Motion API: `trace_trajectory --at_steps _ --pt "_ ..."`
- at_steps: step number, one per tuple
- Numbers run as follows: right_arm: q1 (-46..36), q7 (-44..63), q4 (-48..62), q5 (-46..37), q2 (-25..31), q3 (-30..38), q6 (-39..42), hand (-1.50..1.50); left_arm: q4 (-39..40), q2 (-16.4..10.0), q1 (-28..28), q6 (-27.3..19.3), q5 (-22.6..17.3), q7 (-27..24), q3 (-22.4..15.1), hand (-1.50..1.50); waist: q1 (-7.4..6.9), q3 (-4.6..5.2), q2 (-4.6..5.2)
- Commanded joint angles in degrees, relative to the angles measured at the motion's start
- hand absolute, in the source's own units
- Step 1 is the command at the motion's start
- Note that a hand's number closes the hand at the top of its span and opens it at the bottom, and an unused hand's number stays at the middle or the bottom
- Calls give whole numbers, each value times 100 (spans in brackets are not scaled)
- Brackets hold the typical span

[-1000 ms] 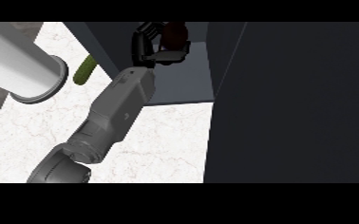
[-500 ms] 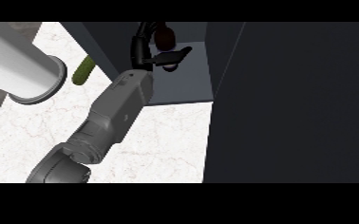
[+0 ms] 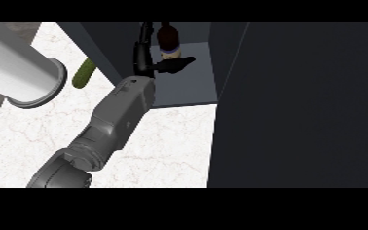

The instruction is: Pick up the wine, place it into the cabinet and close the cabinet

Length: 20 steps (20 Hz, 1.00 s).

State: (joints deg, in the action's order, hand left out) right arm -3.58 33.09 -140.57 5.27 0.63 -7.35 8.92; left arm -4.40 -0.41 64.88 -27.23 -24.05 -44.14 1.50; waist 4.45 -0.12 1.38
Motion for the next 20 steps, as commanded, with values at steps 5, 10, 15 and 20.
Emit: trace_trajectory --at_steps 5,10,15,20 --pt "151 -92 -73 335 11 59 122 -150 -76 -241 -199 153 -77 -273 177 -150 4 17 49" --pt "-153 136 -93 248 -44 65 -23 -150 -66 -126 -216 202 -38 -339 196 -150 -32 23 33" --pt "226 100 -345 125 -43 -200 52 -150 -122 -80 -434 594 -13 -595 215 -150 -21 23 11" --pt "-199 427 -303 144 -39 -32 -191 -150 -72 -27 -330 887 106 -371 125 -150 -109 24 -14"
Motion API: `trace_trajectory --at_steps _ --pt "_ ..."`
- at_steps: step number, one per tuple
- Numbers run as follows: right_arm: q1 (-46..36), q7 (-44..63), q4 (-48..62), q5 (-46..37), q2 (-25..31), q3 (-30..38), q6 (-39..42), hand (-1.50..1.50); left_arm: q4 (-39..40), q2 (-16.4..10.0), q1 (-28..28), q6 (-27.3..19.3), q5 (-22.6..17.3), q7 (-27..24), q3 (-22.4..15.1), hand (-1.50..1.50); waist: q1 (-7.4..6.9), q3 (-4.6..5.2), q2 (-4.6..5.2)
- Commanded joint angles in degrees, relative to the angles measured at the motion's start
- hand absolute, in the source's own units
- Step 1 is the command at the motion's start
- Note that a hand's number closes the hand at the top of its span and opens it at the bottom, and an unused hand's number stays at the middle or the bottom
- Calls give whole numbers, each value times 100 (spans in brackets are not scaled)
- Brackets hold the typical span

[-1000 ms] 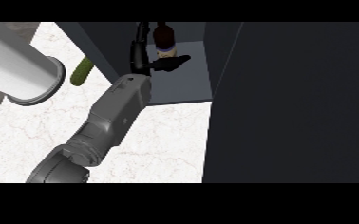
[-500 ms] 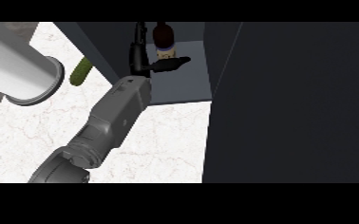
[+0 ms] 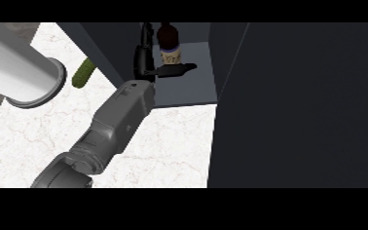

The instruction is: Pick up the wine, place it into the cabinet and close the cabinet

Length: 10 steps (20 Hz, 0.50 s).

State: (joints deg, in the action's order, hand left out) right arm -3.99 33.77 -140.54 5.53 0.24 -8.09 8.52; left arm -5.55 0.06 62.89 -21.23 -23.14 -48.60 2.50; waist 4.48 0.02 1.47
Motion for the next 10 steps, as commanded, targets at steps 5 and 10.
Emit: trace_trajectory --at_steps 5,10 --pt "157 -171 -77 26 -2 -122 -3 -150 32 -6 -81 391 -22 37 15 -150 -72 4 -14" --pt "112 69 -268 178 27 -84 -49 -150 -69 -6 -172 704 -343 14 116 -150 -42 4 -48"
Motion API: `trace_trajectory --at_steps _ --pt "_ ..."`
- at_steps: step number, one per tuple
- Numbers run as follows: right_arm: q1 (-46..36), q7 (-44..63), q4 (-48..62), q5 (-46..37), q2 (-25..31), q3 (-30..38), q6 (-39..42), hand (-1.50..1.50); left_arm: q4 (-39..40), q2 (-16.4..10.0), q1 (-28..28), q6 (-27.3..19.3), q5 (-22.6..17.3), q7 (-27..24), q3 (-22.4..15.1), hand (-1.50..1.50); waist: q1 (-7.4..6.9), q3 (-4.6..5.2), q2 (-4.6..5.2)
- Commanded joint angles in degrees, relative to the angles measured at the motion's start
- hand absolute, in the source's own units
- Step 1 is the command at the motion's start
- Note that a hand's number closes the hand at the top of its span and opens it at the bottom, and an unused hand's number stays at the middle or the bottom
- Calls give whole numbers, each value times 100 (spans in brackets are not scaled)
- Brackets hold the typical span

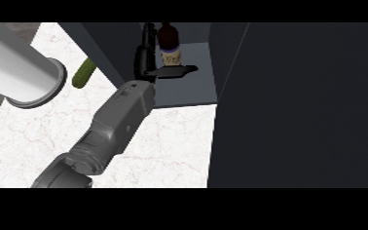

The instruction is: Pick up the wine, place it into the cabinet and close the cabinet

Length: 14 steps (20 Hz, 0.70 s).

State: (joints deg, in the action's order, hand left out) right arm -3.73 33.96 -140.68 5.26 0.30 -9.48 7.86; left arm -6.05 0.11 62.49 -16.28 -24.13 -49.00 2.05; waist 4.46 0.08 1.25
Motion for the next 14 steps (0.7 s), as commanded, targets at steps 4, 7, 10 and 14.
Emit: trace_trajectory --at_steps 4,7,10,14 --pt "135 -15 -222 230 103 152 23 -150 -75 -10 -287 370 -347 -29 52 -150 -115 -6 -50" --pt "-393 388 -68 211 26 108 -184 -150 -154 -10 -404 463 -587 -120 -154 -150 -88 -1 -68" --pt "-428 426 -135 75 -16 19 -266 -150 -296 -10 -621 403 -866 -169 -430 -150 -28 0 -86" --pt "-281 242 -85 238 119 128 -69 -150 -800 -10 -794 232 -1325 42 -1026 -150 13 -5 -109"
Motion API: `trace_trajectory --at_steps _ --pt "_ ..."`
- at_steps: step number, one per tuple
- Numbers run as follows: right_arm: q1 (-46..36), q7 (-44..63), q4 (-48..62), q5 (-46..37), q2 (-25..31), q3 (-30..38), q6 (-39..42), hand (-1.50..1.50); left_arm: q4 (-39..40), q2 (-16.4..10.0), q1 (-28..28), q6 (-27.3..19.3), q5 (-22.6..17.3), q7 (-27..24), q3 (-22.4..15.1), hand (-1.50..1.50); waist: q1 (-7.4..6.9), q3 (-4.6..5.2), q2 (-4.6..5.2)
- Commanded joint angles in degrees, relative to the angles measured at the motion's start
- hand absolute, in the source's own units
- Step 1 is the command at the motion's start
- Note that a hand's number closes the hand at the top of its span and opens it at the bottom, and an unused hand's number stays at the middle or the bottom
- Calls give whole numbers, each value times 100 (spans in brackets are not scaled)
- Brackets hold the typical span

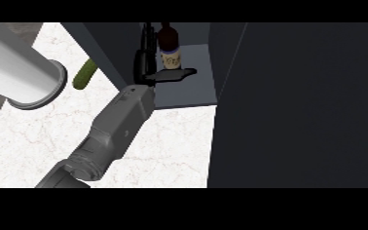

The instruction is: Pick up the wine, place it into the cabinet and close the cabinet

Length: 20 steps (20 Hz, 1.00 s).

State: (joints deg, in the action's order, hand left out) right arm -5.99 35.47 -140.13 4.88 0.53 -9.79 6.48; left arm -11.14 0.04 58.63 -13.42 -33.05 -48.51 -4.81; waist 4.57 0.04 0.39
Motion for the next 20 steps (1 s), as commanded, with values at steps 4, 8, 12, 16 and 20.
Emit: trace_trajectory --at_steps 4,8,12,16,20 --pt "-430 483 -197 31 89 229 -201 -150 -1048 -4 -748 -268 -712 355 -1103 -150 -225 0 -37" --pt "10 427 -415 -109 59 90 -201 -150 -2390 -4 -1686 -988 -1064 466 -2035 -150 -358 -4 -95" --pt "462 -49 -510 64 75 262 -21 -150 -3431 -4 -2235 -1894 -1228 459 -2804 -150 -364 -7 -63" --pt "61 514 -778 -56 122 228 -266 -150 -4438 -4 -3087 -2195 -766 467 -3205 -150 -476 -4 -80" --pt "710 133 -901 555 326 572 170 -150 -5629 -98 -3341 -2603 -461 1105 -3357 -150 -472 -11 -80"
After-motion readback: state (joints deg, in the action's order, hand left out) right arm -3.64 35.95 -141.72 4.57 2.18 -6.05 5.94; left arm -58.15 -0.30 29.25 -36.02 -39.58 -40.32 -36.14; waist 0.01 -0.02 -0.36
